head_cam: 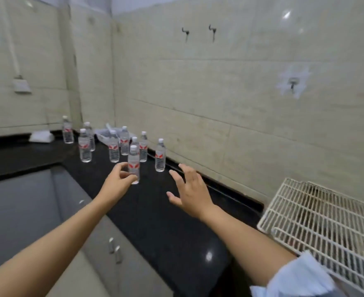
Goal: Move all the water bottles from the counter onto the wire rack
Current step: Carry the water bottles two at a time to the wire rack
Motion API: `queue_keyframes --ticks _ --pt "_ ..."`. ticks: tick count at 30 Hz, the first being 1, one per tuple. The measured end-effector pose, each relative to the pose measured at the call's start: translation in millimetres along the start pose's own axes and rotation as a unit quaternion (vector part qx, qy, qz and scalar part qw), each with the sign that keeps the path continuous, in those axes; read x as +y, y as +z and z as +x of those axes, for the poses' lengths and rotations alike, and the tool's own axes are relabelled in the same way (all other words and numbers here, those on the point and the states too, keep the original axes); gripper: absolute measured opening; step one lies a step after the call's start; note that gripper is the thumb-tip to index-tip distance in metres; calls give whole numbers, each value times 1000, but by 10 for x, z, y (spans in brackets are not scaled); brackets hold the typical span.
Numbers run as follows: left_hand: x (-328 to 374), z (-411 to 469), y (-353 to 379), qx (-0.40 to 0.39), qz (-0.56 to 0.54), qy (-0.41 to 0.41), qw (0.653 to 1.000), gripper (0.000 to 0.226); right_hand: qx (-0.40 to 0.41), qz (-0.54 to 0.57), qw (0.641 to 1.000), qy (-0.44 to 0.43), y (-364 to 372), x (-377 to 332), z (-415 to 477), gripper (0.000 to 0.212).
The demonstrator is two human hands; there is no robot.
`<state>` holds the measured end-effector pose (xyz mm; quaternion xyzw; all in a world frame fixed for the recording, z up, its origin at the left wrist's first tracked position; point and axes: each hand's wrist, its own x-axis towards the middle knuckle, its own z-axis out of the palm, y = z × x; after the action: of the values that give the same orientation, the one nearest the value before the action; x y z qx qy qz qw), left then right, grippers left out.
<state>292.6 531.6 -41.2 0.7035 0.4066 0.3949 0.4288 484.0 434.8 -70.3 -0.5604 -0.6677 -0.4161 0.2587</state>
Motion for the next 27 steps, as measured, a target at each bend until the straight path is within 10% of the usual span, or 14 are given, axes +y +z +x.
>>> queue_keyframes --ticks 12,27 --pt "-650 -492 -2823 233 20 -27 972 50 37 143 981 -125 908 -2293 1506 68" --pt "-1542 -269 -4100 331 89 -123 931 51 -9 234 962 -139 2304 -3477 2135 69"
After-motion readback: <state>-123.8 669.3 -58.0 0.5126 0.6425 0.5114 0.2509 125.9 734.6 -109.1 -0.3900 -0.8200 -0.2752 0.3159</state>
